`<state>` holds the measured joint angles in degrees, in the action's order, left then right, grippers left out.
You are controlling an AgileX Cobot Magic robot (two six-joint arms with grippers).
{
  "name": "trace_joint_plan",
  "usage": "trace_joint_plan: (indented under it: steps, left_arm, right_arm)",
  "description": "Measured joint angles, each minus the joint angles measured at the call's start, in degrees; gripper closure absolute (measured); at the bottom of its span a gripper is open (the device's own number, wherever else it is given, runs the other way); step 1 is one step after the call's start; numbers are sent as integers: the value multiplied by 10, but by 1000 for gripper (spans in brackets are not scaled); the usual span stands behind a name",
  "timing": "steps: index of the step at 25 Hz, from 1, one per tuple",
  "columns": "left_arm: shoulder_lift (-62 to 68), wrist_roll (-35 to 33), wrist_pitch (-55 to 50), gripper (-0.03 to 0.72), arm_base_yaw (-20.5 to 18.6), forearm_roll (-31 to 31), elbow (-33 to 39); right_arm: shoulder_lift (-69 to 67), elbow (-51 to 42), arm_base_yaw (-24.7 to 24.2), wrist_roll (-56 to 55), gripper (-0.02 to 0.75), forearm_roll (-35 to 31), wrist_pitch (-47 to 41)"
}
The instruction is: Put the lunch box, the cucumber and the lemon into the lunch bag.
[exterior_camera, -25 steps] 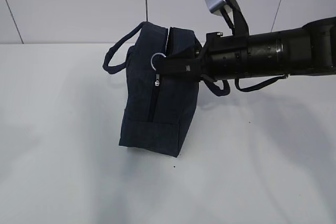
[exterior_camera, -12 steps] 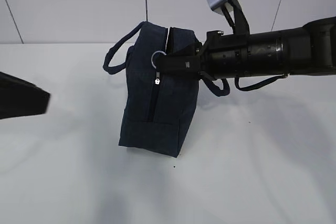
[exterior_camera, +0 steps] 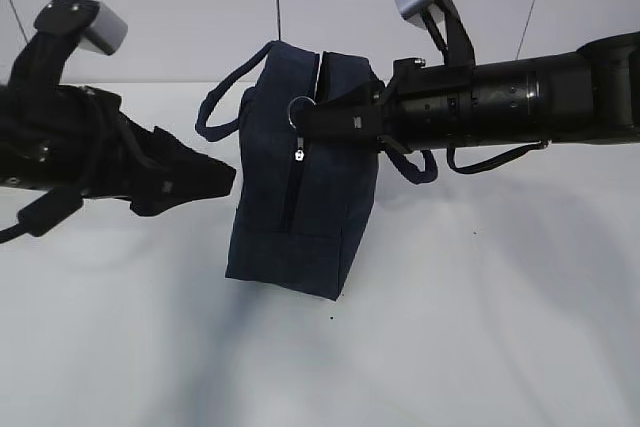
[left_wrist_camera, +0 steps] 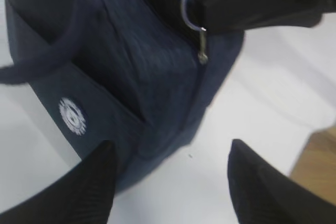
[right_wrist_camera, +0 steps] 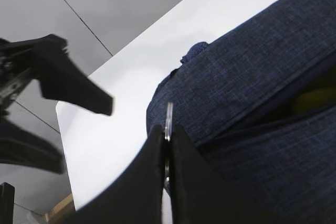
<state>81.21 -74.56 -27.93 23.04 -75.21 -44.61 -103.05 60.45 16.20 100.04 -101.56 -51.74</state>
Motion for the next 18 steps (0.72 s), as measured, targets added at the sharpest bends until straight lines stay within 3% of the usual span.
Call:
trace_joint_plan:
  steps: [4, 8, 16, 18]
  left_arm:
    - [44, -148, 22, 224, 0, -118, -1]
    - [93, -248, 17, 224, 0, -206, -7]
    - [173, -276, -4, 223, 0, -228, -70]
    - [181, -276, -6, 251, 0, -228, -74]
  right_arm:
    - [0, 0, 0, 0, 738, 0, 0]
    - [0, 0, 0, 0, 738, 0, 0]
    - [0, 0, 0, -4, 738, 0, 0]
    - [0, 0, 0, -8, 738, 0, 0]
